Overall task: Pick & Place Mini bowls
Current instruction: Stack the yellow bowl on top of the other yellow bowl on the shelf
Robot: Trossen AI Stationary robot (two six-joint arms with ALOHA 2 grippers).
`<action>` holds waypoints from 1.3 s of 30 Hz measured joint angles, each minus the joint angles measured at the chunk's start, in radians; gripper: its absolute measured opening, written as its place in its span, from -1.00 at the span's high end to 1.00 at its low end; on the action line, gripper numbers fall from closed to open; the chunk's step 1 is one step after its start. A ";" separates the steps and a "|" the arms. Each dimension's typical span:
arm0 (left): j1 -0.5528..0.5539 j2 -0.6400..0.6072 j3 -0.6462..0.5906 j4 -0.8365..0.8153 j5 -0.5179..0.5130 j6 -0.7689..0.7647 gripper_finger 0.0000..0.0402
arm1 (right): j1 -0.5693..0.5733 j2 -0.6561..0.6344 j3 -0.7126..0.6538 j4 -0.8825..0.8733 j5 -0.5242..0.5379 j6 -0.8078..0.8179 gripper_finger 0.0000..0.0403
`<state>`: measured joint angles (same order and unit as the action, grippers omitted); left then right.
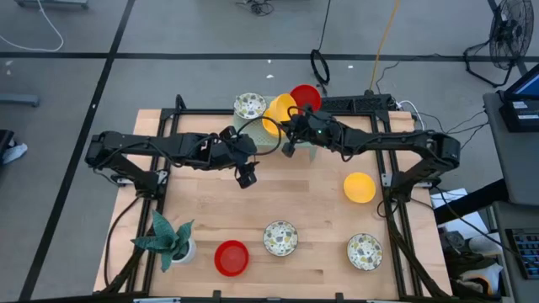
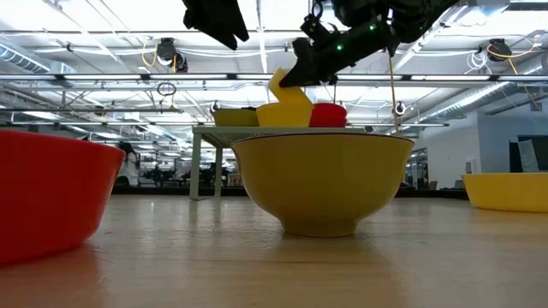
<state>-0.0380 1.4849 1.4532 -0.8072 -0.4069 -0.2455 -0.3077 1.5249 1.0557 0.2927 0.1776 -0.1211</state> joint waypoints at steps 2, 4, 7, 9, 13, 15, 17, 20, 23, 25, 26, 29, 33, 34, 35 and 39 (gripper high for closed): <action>0.000 0.000 0.000 -0.001 0.006 0.000 -0.19 | 0.000 0.000 0.000 0.002 0.000 0.000 0.94; 0.000 0.000 0.000 -0.002 0.008 0.000 -0.19 | 0.000 0.000 0.000 0.002 0.000 0.000 0.92; 0.000 0.000 0.000 -0.003 0.010 0.001 -0.19 | 0.000 0.000 0.000 0.002 -0.010 0.000 0.87; 0.000 0.000 0.000 -0.003 0.010 0.001 -0.19 | -0.001 0.000 0.000 0.002 -0.048 0.000 0.81; 0.000 0.000 0.000 -0.004 0.010 0.002 -0.19 | 0.000 0.000 0.000 0.008 -0.078 0.000 0.65; 0.000 0.000 0.000 -0.004 0.010 0.002 -0.19 | 0.000 0.000 0.000 0.013 -0.077 0.000 0.56; 0.000 0.000 0.000 -0.005 0.010 0.003 -0.19 | -0.001 0.000 0.000 0.026 -0.076 -0.010 0.47; 0.000 0.000 0.000 -0.011 0.010 0.003 -0.19 | -0.001 -0.028 -0.002 0.015 -0.075 -0.038 0.35; 0.000 0.000 0.000 -0.028 0.010 0.003 -0.19 | 0.010 -0.082 0.000 -0.027 -0.074 -0.046 0.26; 0.000 0.000 0.000 -0.042 0.011 0.003 -0.19 | 0.023 -0.135 -0.002 -0.122 -0.075 -0.043 0.23; 0.000 0.000 0.000 -0.046 0.014 0.003 -0.19 | 0.032 -0.159 -0.002 -0.161 -0.075 -0.034 0.22; 0.000 0.000 0.000 -0.062 0.014 0.003 -0.19 | 0.064 -0.238 -0.002 -0.322 -0.076 0.009 0.23; 0.000 0.000 0.000 -0.061 0.013 0.003 -0.19 | 0.128 -0.311 -0.002 -0.533 -0.075 0.092 0.28; 0.000 0.000 0.000 -0.061 0.013 0.003 -0.19 | 0.147 -0.325 -0.002 -0.586 -0.076 0.118 0.29; 0.000 0.000 0.000 -0.061 0.014 0.003 -0.19 | 0.167 -0.337 -0.002 -0.632 -0.076 0.146 0.30; -0.003 0.000 0.000 -0.062 0.015 0.000 -0.19 | 0.251 -0.360 -0.002 -0.826 -0.078 0.264 0.31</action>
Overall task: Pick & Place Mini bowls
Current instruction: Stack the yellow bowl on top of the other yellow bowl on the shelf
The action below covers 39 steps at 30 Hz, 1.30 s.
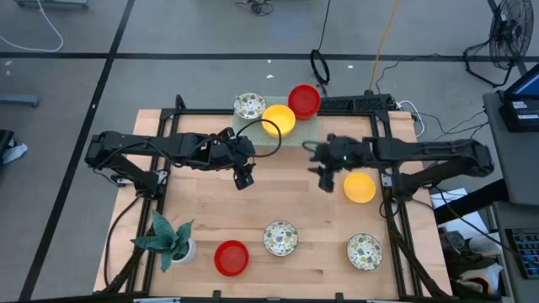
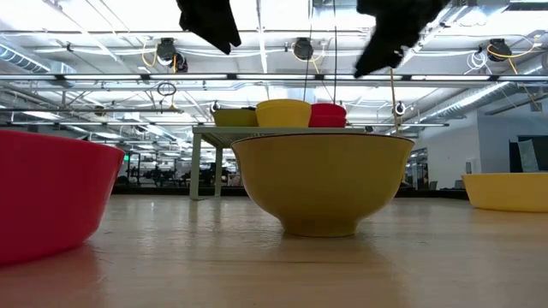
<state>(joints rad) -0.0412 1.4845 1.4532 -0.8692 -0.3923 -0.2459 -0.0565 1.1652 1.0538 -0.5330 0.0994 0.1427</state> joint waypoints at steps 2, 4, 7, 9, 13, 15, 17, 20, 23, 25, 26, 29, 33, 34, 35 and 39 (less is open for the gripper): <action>0.000 0.000 0.000 -0.001 0.000 0.000 -0.19 | 0.037 0.000 0.000 -0.080 0.000 0.069 0.31; 0.000 0.000 0.000 -0.001 0.006 -0.003 -0.19 | 0.070 0.000 0.000 -0.160 0.001 0.140 0.31; 0.000 0.000 0.000 -0.002 0.023 -0.015 -0.19 | 0.106 0.000 -0.018 -0.240 0.001 0.261 0.32; 0.000 0.000 0.000 -0.002 0.032 -0.027 -0.19 | 0.123 0.000 -0.033 -0.312 0.002 0.343 0.32; -0.007 0.000 0.000 -0.002 0.036 -0.030 -0.19 | 0.138 -0.001 -0.064 -0.448 0.003 0.492 0.32; -0.012 0.000 0.000 -0.002 0.036 -0.031 -0.19 | 0.138 0.000 -0.093 -0.487 0.002 0.556 0.32; -0.016 0.000 0.000 -0.002 0.036 -0.037 -0.19 | 0.138 0.000 -0.121 -0.519 0.000 0.609 0.32; -0.023 0.000 0.000 -0.002 0.036 -0.045 -0.19 | 0.138 0.000 -0.174 -0.527 -0.022 0.659 0.32; -0.029 0.000 0.000 -0.002 0.036 -0.045 -0.19 | 0.137 -0.001 -0.226 -0.525 -0.048 0.710 0.32; -0.032 0.000 0.000 -0.002 0.036 -0.045 -0.19 | 0.137 0.000 -0.263 -0.515 -0.052 0.749 0.32; -0.033 0.000 0.000 -0.002 0.036 -0.045 -0.19 | 0.137 0.000 -0.283 -0.506 -0.052 0.769 0.32; -0.033 0.000 0.000 -0.002 0.036 -0.045 -0.19 | 0.136 0.000 -0.337 -0.478 -0.075 0.814 0.32; -0.033 0.000 0.000 -0.002 0.036 -0.042 -0.19 | 0.137 0.000 -0.384 -0.427 -0.106 0.822 0.32; -0.033 0.000 0.000 -0.002 0.036 -0.041 -0.19 | 0.137 0.000 -0.389 -0.419 -0.105 0.826 0.32; -0.033 0.000 0.000 -0.002 0.036 -0.041 -0.19 | 0.137 0.000 -0.390 -0.417 -0.105 0.825 0.32; -0.032 0.000 0.000 -0.002 0.036 -0.045 -0.19 | 0.137 0.000 -0.390 -0.420 -0.105 0.813 0.32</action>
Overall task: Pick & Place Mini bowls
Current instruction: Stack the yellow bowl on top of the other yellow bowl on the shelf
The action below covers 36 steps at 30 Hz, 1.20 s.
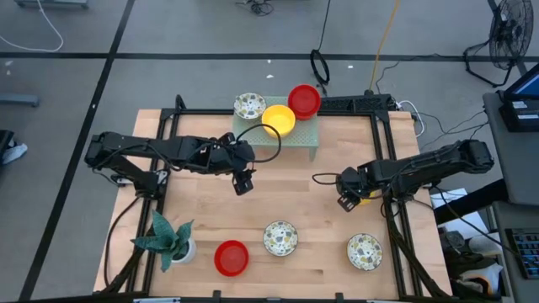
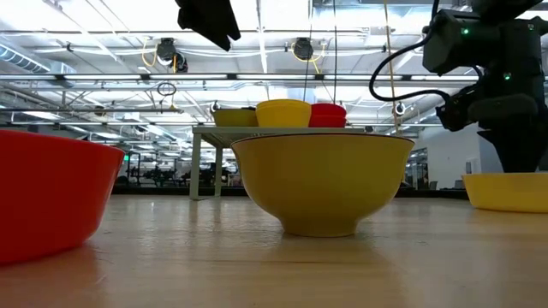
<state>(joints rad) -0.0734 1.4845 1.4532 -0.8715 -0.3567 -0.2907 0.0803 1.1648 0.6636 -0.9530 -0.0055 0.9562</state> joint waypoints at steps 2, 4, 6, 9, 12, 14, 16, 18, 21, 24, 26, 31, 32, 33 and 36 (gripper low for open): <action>0.000 0.000 0.000 0.000 0.000 0.000 -0.19 | 0.000 0.000 0.000 -0.001 0.000 -0.001 0.32; 0.000 0.000 0.000 0.000 0.000 0.000 -0.19 | 0.000 0.000 0.000 -0.001 -0.007 -0.002 0.32; 0.000 0.000 0.000 0.000 0.000 0.000 -0.19 | 0.000 0.000 0.000 -0.002 -0.029 -0.002 0.32; 0.000 0.000 0.000 0.001 -0.001 0.000 -0.19 | 0.000 0.000 0.000 -0.002 -0.074 -0.003 0.32; 0.000 0.000 0.000 0.001 -0.001 -0.001 -0.19 | 0.000 0.000 0.020 -0.009 -0.102 -0.008 0.32; 0.000 0.000 0.000 0.001 -0.004 -0.001 -0.19 | 0.000 0.000 0.047 -0.021 -0.102 -0.011 0.32; 0.000 0.000 0.000 0.001 -0.008 -0.001 -0.19 | 0.000 0.000 0.078 -0.025 -0.099 -0.020 0.32; 0.000 0.000 0.000 0.002 -0.009 -0.001 -0.19 | 0.000 0.000 0.109 -0.020 -0.096 -0.036 0.32; 0.000 0.000 0.000 0.001 -0.009 -0.004 -0.19 | 0.000 0.000 0.123 0.042 -0.090 -0.041 0.32; -0.001 0.000 0.000 0.001 -0.009 -0.007 -0.19 | 0.000 0.000 0.119 0.092 -0.092 -0.044 0.32; -0.001 0.000 0.000 0.001 -0.009 -0.007 -0.19 | 0.000 0.000 0.103 0.106 -0.066 -0.030 0.32; -0.001 0.000 0.000 0.000 -0.007 -0.002 -0.19 | 0.000 0.001 0.033 0.112 -0.022 0.033 0.32; -0.001 0.000 0.000 0.000 -0.003 -0.001 -0.19 | 0.000 0.001 0.018 0.122 -0.022 0.045 0.32; -0.001 0.000 0.000 0.000 -0.002 -0.001 -0.19 | 0.000 0.001 0.004 0.133 -0.023 0.053 0.32; -0.001 0.000 0.000 0.000 0.000 -0.001 -0.19 | 0.000 0.001 -0.028 0.159 -0.022 0.049 0.32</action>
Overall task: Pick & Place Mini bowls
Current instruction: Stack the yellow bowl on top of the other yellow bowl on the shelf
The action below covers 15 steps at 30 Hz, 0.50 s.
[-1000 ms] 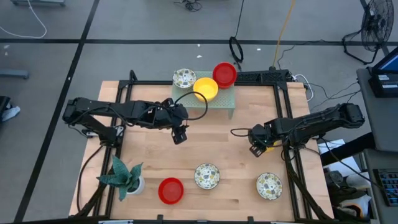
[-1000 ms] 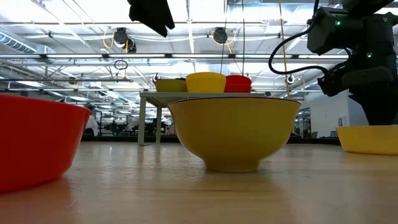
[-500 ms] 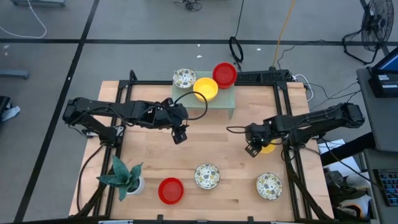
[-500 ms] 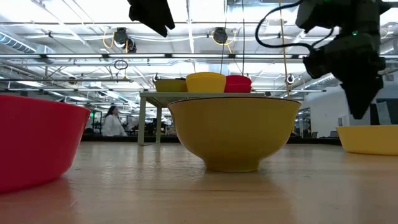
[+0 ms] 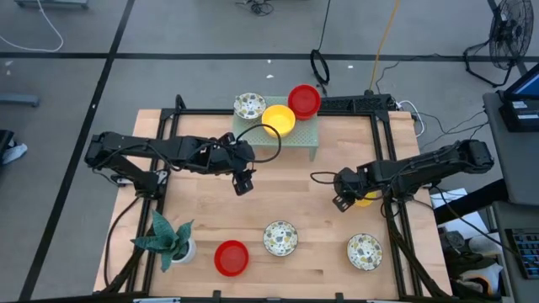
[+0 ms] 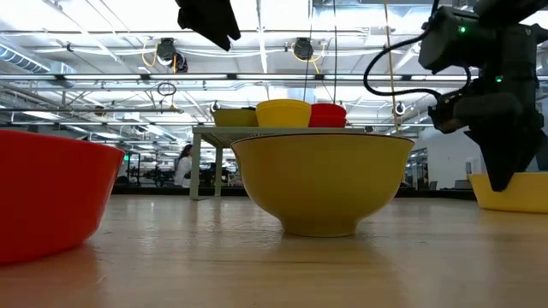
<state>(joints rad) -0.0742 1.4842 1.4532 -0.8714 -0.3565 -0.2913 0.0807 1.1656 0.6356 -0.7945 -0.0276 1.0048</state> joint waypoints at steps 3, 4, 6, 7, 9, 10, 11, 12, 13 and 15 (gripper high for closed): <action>0.000 0.000 0.000 0.000 0.000 0.000 -0.19 | 0.000 0.000 -0.013 0.038 0.001 -0.042 0.34; 0.000 0.000 0.000 0.000 0.000 0.000 -0.19 | 0.000 0.000 -0.013 0.046 0.001 -0.060 0.36; 0.000 0.000 0.000 0.000 0.000 0.000 -0.19 | 0.000 0.000 -0.013 0.059 0.002 -0.097 0.43; 0.000 0.000 0.000 0.000 0.000 0.000 -0.19 | 0.000 0.000 -0.013 0.069 0.004 -0.127 0.48; 0.000 0.000 0.000 0.000 0.000 0.000 -0.19 | 0.000 0.000 -0.013 0.106 0.005 -0.181 0.62; 0.000 0.000 0.000 0.000 0.000 0.000 -0.19 | 0.000 0.000 -0.013 0.132 0.005 -0.198 0.70; 0.000 0.000 0.000 0.000 0.000 0.000 -0.19 | 0.000 0.000 -0.013 0.156 0.005 -0.214 0.79; 0.000 0.000 0.000 0.000 0.000 0.000 -0.19 | 0.000 0.000 -0.013 0.180 0.004 -0.235 0.87; 0.000 0.000 0.000 0.000 0.000 0.000 -0.19 | 0.000 0.000 -0.013 0.204 0.006 -0.255 0.93; 0.000 0.000 0.000 0.000 0.000 0.000 -0.19 | 0.000 -0.001 -0.013 0.260 0.005 -0.293 0.95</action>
<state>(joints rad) -0.0742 1.4841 1.4532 -0.8712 -0.3569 -0.2916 0.0807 1.1648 0.6224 -0.5343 -0.0222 0.7114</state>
